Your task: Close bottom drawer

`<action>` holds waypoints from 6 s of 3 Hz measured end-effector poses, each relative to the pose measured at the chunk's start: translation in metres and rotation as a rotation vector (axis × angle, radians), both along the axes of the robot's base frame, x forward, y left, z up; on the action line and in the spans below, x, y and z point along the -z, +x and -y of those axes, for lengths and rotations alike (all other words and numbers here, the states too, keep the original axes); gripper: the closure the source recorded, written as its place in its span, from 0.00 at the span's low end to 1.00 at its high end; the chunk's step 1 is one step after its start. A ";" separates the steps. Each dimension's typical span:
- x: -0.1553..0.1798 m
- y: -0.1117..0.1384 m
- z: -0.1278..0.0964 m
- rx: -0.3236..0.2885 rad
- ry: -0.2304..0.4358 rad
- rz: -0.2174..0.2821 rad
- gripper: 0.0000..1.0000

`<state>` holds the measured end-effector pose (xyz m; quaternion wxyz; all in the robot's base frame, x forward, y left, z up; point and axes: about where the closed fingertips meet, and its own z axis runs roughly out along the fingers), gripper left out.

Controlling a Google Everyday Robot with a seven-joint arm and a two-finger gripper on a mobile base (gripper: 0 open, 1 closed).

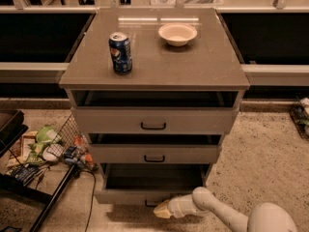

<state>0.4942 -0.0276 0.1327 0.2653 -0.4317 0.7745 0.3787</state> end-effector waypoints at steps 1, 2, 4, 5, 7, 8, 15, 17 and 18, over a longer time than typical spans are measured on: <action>-0.002 0.012 0.005 0.010 -0.002 0.022 1.00; -0.019 0.048 0.025 0.048 -0.020 0.093 1.00; -0.051 0.086 0.061 0.118 -0.042 0.202 1.00; -0.051 0.087 0.061 0.119 -0.042 0.203 1.00; -0.049 0.084 0.055 0.112 -0.037 0.198 0.55; -0.048 0.083 0.053 0.110 -0.035 0.196 0.31; -0.075 0.067 0.054 -0.019 -0.284 0.223 0.84; -0.158 0.111 0.058 -0.212 -0.636 0.459 1.00; -0.195 0.114 0.059 -0.222 -0.699 0.459 1.00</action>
Offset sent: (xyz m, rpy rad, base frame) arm 0.1021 -0.0597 0.0464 -0.0501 -0.2019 -0.1074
